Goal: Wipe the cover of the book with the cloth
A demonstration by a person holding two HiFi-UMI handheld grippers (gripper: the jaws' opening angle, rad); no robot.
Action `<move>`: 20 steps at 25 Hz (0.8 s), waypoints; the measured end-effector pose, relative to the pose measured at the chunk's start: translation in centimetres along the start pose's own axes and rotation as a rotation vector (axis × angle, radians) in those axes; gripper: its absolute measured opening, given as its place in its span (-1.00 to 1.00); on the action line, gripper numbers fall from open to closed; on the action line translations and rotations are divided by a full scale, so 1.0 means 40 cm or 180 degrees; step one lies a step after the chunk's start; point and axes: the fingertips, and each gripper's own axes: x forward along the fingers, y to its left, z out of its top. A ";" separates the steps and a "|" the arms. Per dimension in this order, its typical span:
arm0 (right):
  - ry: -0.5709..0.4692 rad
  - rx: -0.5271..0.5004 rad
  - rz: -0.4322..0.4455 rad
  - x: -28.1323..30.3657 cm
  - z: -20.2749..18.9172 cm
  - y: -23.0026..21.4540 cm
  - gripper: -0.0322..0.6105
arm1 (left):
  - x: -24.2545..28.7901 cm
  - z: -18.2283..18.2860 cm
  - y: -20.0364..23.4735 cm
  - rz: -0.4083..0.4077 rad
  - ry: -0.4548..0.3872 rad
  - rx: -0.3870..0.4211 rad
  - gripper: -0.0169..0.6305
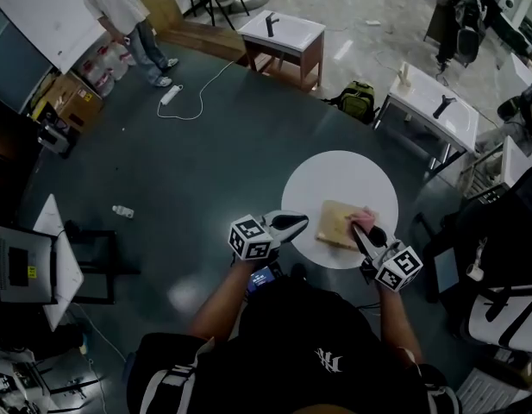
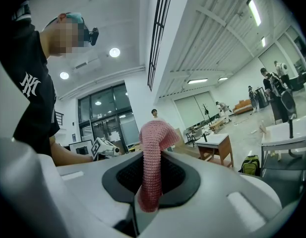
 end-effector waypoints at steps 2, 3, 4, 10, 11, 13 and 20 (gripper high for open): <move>0.0036 0.0006 -0.0045 0.007 -0.008 -0.014 -0.75 | 0.009 -0.006 0.022 -0.0029 -0.0001 -0.0032 -0.94; 0.0056 0.0004 -0.0070 0.010 -0.011 -0.021 -0.75 | 0.012 -0.009 0.032 -0.0038 0.0001 -0.0048 -0.94; 0.0073 0.0004 -0.0093 0.012 -0.013 -0.028 -0.75 | 0.014 -0.013 0.042 -0.0044 0.0005 -0.0064 -0.94; 0.0121 0.0040 -0.0135 0.029 -0.032 -0.070 -0.75 | 0.039 -0.036 0.093 -0.0045 0.0097 -0.0140 -0.94; 0.0135 0.0047 -0.0129 0.031 -0.034 -0.077 -0.75 | 0.046 -0.040 0.099 -0.0033 0.0112 -0.0157 -0.94; 0.0160 0.0074 -0.0110 0.032 -0.036 -0.095 -0.75 | 0.059 -0.047 0.108 0.0003 0.0136 -0.0200 -0.94; 0.0256 0.0153 0.0105 0.026 -0.050 -0.161 -0.75 | 0.105 -0.076 0.143 0.0299 0.0172 -0.0319 -0.93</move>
